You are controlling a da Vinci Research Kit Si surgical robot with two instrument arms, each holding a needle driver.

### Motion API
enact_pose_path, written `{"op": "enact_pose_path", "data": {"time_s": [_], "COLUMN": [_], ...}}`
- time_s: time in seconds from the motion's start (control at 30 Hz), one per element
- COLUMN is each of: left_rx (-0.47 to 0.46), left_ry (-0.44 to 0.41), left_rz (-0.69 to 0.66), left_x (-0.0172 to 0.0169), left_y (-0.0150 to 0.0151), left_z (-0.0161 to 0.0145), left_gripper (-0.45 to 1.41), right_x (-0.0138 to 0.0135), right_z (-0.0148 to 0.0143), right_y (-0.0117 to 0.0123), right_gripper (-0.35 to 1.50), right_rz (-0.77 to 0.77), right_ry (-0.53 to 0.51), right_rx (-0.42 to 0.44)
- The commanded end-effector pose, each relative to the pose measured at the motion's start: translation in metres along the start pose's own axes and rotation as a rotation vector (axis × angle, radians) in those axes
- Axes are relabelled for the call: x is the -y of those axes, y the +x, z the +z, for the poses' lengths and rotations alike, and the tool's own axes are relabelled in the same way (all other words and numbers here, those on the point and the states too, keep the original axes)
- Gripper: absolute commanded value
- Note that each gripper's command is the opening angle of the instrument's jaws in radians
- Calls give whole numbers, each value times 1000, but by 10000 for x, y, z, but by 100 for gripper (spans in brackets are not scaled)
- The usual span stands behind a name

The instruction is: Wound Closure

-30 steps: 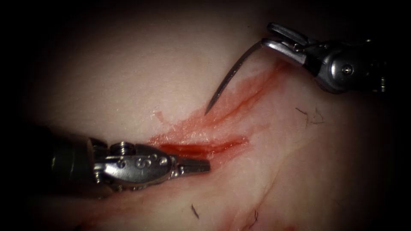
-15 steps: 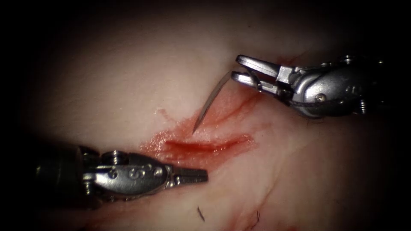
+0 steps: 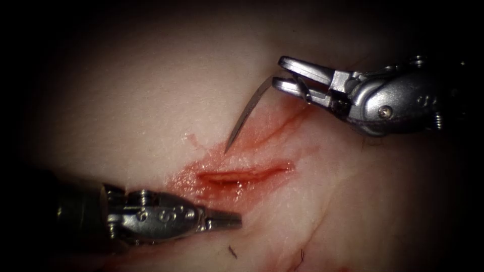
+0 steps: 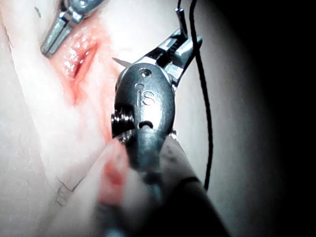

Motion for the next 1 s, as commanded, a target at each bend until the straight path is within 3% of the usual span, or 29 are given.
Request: {"op": "enact_pose_path", "data": {"time_s": [0.03, 1.0], "left_rx": [-1, -1], "left_ry": [-1, -14], "left_rz": [0, -5], "left_x": [1, 4], "left_y": [0, 10], "left_z": [6, 0], "left_gripper": [-45, -43], "right_x": [-2, 10], "right_z": [9, 16], "right_y": [-4, -15], "right_gripper": [-35, -35], "right_rz": [-4, -41], "right_ry": [1, 34], "right_rx": [-3, 9]}}
